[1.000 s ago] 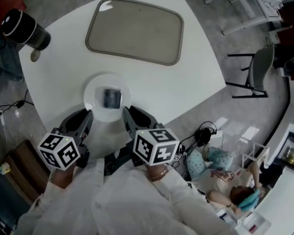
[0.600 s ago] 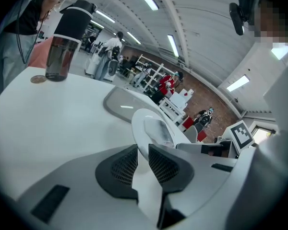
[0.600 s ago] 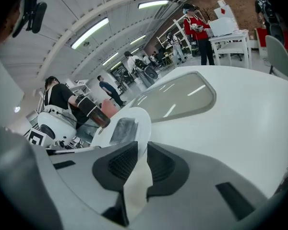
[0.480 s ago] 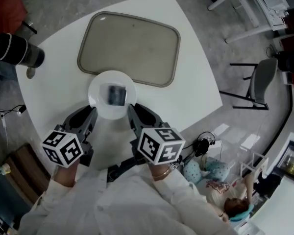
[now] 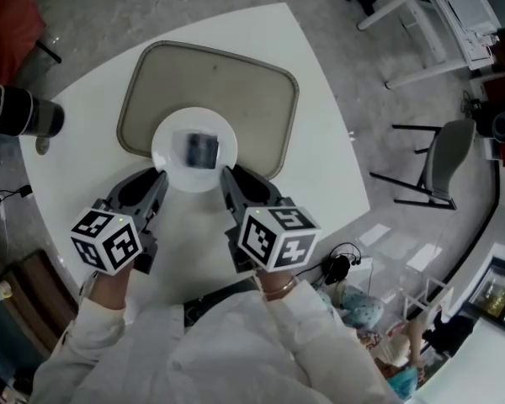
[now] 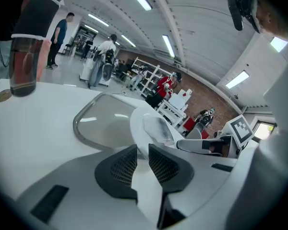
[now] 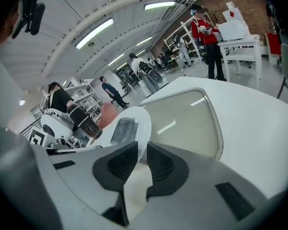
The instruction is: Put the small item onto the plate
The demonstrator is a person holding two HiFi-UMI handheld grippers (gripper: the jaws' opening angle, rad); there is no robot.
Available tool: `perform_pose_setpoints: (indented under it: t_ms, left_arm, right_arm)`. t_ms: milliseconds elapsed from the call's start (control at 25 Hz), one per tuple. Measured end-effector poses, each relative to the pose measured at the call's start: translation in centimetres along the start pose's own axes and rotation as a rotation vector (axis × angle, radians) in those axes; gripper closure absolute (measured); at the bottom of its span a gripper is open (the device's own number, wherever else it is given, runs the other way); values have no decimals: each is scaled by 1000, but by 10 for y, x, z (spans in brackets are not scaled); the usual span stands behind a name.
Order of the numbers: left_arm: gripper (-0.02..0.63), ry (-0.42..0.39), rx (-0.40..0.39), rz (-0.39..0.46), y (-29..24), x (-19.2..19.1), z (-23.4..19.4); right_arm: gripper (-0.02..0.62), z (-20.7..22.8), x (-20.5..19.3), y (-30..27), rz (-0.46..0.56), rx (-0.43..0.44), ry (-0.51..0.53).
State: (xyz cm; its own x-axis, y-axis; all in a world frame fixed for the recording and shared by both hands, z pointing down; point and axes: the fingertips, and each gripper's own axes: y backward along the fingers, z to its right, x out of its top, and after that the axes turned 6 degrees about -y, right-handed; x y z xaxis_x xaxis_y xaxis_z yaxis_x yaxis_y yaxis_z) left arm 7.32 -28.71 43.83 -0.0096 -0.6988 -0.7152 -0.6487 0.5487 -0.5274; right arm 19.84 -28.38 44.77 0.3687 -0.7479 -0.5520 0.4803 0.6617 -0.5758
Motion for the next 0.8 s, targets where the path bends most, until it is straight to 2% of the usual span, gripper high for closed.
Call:
perform_pose_setpoints:
  t_ms: [400, 800]
  left_arm:
    - [534, 9, 34, 7, -41, 25, -15]
    - [534, 11, 45, -24, -64, 29, -30]
  right_arm:
    - [528, 23, 34, -34, -23, 17, -2]
    - [528, 36, 43, -55, -51, 13, -7]
